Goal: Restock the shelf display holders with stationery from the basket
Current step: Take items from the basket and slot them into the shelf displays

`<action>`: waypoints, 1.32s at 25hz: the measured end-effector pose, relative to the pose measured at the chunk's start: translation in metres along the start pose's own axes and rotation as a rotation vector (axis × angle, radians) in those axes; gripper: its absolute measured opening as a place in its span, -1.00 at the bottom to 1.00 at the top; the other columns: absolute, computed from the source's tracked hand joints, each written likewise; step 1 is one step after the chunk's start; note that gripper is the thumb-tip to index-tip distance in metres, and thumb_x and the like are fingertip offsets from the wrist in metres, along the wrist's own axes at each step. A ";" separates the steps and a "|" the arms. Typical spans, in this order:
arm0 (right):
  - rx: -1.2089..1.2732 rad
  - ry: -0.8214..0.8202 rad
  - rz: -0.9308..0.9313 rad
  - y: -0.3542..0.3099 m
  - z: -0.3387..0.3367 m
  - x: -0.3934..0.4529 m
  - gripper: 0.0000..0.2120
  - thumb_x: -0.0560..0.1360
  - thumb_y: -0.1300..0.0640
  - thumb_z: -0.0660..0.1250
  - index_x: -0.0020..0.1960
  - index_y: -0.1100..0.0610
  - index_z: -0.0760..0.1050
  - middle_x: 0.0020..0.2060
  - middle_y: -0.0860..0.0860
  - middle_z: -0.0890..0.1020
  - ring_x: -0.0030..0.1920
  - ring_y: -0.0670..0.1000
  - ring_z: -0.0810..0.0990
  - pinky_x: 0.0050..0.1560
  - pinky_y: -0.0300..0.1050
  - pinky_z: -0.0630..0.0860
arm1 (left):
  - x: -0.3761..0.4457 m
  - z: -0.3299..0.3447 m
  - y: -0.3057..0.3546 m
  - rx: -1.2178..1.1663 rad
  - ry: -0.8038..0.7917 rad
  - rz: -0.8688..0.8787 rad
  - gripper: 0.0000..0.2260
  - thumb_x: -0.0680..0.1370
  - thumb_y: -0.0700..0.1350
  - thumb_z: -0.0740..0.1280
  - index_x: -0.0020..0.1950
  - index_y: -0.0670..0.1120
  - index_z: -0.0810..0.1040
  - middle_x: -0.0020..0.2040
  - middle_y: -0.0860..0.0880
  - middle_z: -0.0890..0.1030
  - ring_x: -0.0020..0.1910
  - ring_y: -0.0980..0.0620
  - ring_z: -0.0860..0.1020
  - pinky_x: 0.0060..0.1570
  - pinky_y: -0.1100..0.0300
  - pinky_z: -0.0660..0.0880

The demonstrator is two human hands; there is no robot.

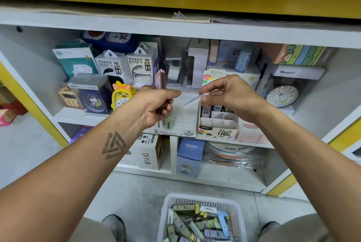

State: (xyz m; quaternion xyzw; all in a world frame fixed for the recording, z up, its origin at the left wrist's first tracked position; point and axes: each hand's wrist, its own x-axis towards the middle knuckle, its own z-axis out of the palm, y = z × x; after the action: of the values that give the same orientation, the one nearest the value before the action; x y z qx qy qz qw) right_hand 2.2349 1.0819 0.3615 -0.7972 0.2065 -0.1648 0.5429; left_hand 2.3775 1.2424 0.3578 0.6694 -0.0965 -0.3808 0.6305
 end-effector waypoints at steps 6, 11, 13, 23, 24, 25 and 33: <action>-0.337 0.028 -0.089 0.006 0.026 0.012 -0.95 0.50 0.21 0.48 -0.12 0.11 0.64 -0.37 0.09 0.70 -0.38 0.00 0.69 -0.17 0.04 0.67 | 0.001 -0.017 0.008 -0.027 0.017 -0.025 -0.82 0.53 -0.09 0.38 -0.15 -0.07 0.39 -0.39 -0.05 0.41 -0.60 0.08 0.34 -0.60 0.37 0.21; -0.445 0.005 -0.125 0.017 0.039 0.022 -0.88 0.54 0.21 0.40 -0.01 0.01 0.56 -0.35 -0.03 0.71 -0.27 -0.13 0.69 0.18 0.08 0.56 | -0.003 -0.031 0.011 -0.008 0.016 0.003 -0.92 0.56 -0.15 0.32 0.01 -0.11 0.45 -0.38 -0.06 0.48 -0.56 0.03 0.41 -0.58 0.34 0.29; -0.490 0.087 -0.164 0.018 0.042 0.027 -0.88 0.53 0.22 0.40 -0.04 0.01 0.55 -0.33 -0.06 0.68 -0.30 -0.13 0.68 -0.06 0.04 0.65 | -0.003 -0.038 0.011 -0.015 0.047 0.017 -0.94 0.56 -0.18 0.33 -0.03 -0.12 0.47 -0.44 -0.05 0.49 -0.59 0.03 0.42 -0.57 0.34 0.29; -0.609 0.140 -0.392 0.030 0.103 0.053 -0.88 0.52 0.18 0.44 0.01 0.05 0.54 -0.19 -0.04 0.65 -0.16 0.02 0.64 -0.06 0.04 0.62 | -0.005 -0.060 0.008 0.010 0.089 0.015 -0.86 0.56 -0.21 0.31 -0.20 -0.13 0.45 -0.41 -0.08 0.47 -0.60 0.04 0.41 -0.59 0.36 0.28; -0.637 0.134 -0.391 0.030 0.105 0.055 -0.88 0.51 0.17 0.45 0.00 0.05 0.55 -0.19 -0.04 0.66 -0.15 0.03 0.64 -0.06 0.05 0.62 | -0.005 -0.061 0.008 0.015 0.088 0.012 -0.86 0.57 -0.21 0.31 -0.19 -0.13 0.45 -0.42 -0.07 0.47 -0.60 0.04 0.41 -0.59 0.36 0.28; -0.648 0.128 -0.387 0.031 0.107 0.057 -0.89 0.50 0.16 0.46 -0.01 0.04 0.56 -0.19 -0.04 0.66 -0.15 0.03 0.63 -0.06 0.05 0.62 | -0.006 -0.062 0.008 0.021 0.084 0.008 -0.87 0.57 -0.21 0.31 -0.17 -0.13 0.45 -0.42 -0.07 0.48 -0.60 0.04 0.41 -0.60 0.36 0.28; -0.837 0.009 -0.355 0.025 0.108 0.058 -0.77 0.55 0.24 0.33 0.10 0.02 0.67 -0.02 0.01 0.72 0.05 0.12 0.63 0.06 0.03 0.56 | -0.009 -0.065 0.006 0.052 0.092 0.010 -0.93 0.57 -0.20 0.34 -0.08 -0.14 0.47 -0.39 -0.08 0.50 -0.58 0.02 0.44 -0.60 0.34 0.31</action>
State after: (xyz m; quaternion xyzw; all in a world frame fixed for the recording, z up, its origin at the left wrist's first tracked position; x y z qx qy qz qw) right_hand 2.3335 1.1307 0.3015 -0.9704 0.1177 -0.1612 0.1362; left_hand 2.4142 1.2965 0.3618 0.7020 -0.0804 -0.3438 0.6185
